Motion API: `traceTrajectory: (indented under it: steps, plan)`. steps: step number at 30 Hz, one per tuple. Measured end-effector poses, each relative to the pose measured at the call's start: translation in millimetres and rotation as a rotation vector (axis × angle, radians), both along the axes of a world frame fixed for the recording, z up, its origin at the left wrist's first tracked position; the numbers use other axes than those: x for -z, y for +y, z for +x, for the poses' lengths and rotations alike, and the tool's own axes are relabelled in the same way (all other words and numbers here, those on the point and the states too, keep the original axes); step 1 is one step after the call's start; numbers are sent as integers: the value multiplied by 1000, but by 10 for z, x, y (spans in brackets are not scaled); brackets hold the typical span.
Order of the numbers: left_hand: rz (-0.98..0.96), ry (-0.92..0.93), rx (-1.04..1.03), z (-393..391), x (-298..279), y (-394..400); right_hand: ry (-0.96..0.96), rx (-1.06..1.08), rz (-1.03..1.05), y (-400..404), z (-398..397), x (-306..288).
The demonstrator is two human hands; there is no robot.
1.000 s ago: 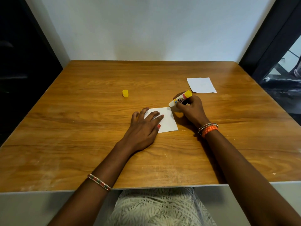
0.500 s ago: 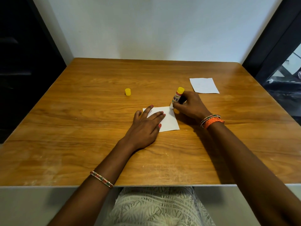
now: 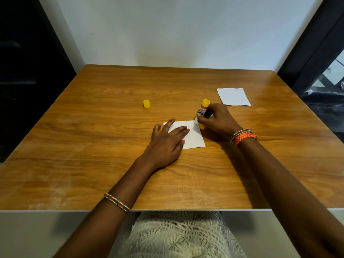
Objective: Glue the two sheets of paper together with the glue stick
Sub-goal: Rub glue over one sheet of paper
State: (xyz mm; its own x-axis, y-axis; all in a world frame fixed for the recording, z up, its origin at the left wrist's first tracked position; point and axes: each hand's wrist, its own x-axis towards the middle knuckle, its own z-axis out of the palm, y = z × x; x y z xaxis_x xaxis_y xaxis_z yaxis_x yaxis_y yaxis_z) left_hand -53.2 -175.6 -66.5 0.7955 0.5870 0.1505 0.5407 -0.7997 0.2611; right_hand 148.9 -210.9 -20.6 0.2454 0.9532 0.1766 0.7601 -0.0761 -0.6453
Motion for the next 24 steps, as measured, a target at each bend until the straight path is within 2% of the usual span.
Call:
traceTrajectory:
  steps: [24]
  plan:
    - [9,-6,2,-5,-10,-12,-58,5,-54,-221,-58,-27]
